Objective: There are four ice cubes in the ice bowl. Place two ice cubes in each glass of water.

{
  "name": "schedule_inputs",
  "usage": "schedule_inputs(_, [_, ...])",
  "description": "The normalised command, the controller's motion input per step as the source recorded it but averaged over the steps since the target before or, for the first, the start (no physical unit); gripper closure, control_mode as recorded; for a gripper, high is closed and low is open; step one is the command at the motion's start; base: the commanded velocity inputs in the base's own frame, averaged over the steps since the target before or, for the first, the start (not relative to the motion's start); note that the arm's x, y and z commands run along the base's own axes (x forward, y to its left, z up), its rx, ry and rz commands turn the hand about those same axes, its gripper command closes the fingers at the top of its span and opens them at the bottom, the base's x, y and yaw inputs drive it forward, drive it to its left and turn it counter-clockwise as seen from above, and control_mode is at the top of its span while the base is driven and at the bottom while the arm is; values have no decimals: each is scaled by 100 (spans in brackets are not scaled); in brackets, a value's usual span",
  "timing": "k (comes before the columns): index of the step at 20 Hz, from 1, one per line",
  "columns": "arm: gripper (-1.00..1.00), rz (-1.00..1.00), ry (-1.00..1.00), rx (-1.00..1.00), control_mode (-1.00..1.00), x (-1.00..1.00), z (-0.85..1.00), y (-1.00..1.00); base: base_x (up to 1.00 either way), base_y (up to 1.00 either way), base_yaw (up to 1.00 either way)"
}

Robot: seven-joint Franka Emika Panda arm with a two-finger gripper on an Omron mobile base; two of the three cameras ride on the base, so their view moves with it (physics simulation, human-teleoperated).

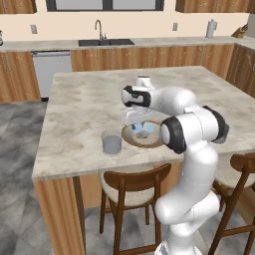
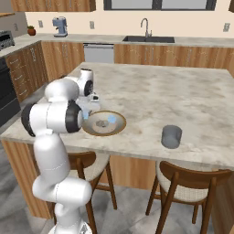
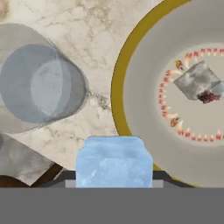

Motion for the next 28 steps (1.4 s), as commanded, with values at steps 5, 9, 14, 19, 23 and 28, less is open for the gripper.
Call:
schedule_inputs(5, [100,0,0,0,-100,1,58,75,0,0,0])
schedule_inputs(9, [100,0,0,0,-100,6,-3,99,0,0,0])
schedule_inputs(14, [100,-3,0,-5,-100,41,-15,53,0,0,0])
schedule_inputs(19, [100,-5,0,-10,-100,28,-23,2,0,0,0])
schedule_inputs(23, [100,-6,0,-3,-100,36,-14,0,0,0,0])
schedule_inputs(28, [100,-8,1,0,-100,1,-21,6,0,0,0])
